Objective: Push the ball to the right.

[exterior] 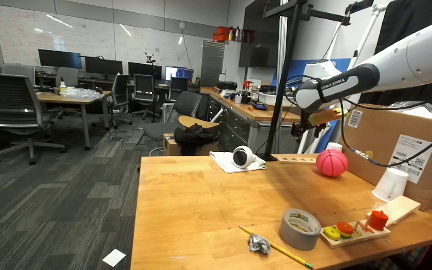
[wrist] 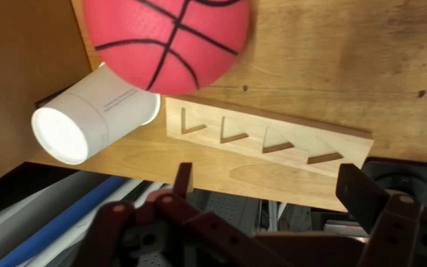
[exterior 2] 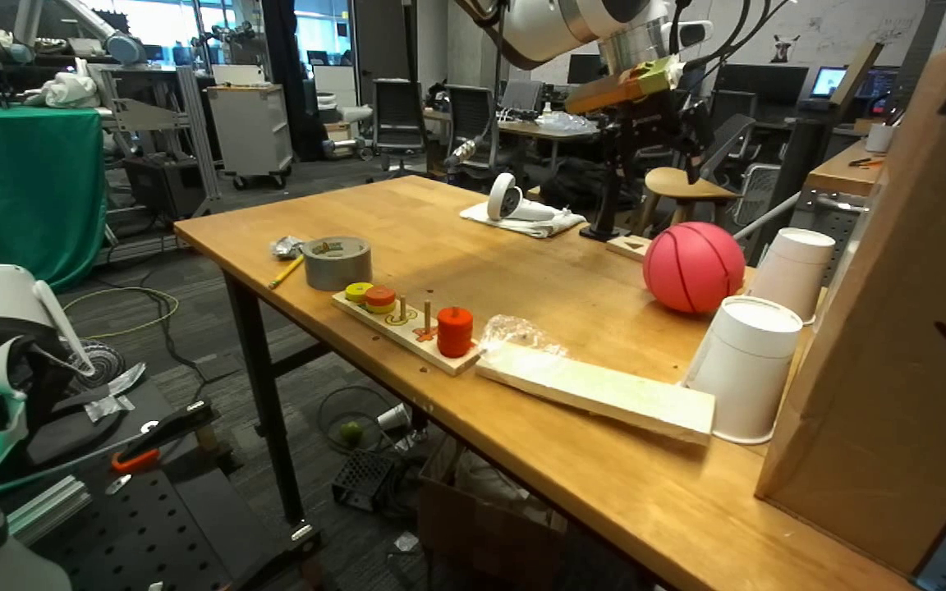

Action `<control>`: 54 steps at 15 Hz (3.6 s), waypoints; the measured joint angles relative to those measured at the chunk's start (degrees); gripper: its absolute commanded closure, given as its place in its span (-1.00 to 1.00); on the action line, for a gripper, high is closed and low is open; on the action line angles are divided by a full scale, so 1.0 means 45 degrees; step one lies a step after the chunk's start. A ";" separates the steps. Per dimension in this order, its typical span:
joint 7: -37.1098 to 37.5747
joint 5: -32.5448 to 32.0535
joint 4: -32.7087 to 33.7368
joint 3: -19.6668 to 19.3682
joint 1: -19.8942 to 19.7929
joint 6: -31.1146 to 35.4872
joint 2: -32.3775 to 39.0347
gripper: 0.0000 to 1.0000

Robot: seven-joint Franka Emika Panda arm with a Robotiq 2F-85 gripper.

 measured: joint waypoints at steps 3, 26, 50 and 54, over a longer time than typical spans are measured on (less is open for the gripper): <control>-0.0081 0.0034 -0.0065 0.0249 0.0139 -0.0985 0.0027 -1.00; 0.0163 -0.4167 0.1493 -0.1925 -0.0993 -0.0049 0.0705 -1.00; -0.9260 0.0586 0.0016 0.2162 -0.1458 -0.2460 0.0684 -1.00; -1.2388 0.0693 0.0640 0.2192 -0.2160 -0.4001 0.0868 -1.00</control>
